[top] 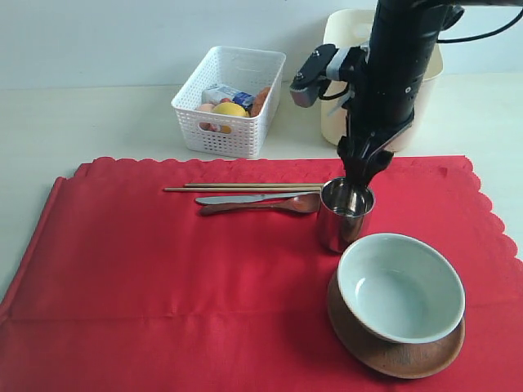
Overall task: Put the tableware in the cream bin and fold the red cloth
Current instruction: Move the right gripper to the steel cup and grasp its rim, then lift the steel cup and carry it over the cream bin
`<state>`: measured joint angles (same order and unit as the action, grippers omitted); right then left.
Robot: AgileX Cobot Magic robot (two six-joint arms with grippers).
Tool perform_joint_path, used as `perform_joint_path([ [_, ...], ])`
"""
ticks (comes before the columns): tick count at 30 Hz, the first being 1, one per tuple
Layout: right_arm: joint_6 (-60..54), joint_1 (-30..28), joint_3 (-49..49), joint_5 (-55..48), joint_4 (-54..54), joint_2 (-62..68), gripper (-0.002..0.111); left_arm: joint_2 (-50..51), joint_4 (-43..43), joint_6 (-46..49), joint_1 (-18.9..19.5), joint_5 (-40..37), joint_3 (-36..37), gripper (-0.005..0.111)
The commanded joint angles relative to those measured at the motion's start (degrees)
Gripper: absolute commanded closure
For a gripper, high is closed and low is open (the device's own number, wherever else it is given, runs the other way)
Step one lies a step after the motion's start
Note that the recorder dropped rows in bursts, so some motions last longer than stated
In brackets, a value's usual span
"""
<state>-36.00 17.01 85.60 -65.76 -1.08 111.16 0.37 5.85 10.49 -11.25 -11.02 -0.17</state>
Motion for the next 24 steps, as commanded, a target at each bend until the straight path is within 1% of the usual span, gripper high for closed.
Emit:
perform_joint_path([
  [1, -0.10, -0.35, -1.45, 2.32, 1.08, 1.66, 0.042, -0.37, 0.03, -0.25, -0.33, 0.05, 0.17, 0.105],
  [5, -0.38, -0.35, -2.05, 3.00, 1.80, 3.65, 0.042, -0.37, 0.03, -0.11, -0.33, 0.05, 0.17, 0.105],
  [8, -0.38, -0.35, -2.05, 3.16, 2.29, 5.38, 0.046, -0.37, 0.03, -0.11, -0.33, 0.05, 0.17, 0.105],
  [10, -0.38, -0.35, -2.05, 3.68, 2.29, 6.24, 0.052, -0.37, 0.03, -0.11, -0.33, 0.05, 0.17, 0.105],
  [15, -0.38, -0.35, -2.05, 4.39, 2.29, 6.91, 0.078, -0.37, 0.03, -0.22, -0.33, 0.05, 0.17, 0.105],
  [18, -0.38, -0.35, -2.05, 4.39, 2.29, 6.91, 0.092, -0.37, 0.03, -0.22, -0.33, 0.05, 0.17, 0.105],
  [22, -0.38, -0.35, -2.05, 4.39, 2.70, 6.91, 0.107, -0.37, 0.03, -0.22, -0.33, 0.05, 0.17, 0.105],
  [24, -0.38, -0.35, -2.05, 4.39, 2.70, 6.91, 0.108, -0.37, 0.03, -0.10, -0.33, 0.05, 0.17, 0.105],
])
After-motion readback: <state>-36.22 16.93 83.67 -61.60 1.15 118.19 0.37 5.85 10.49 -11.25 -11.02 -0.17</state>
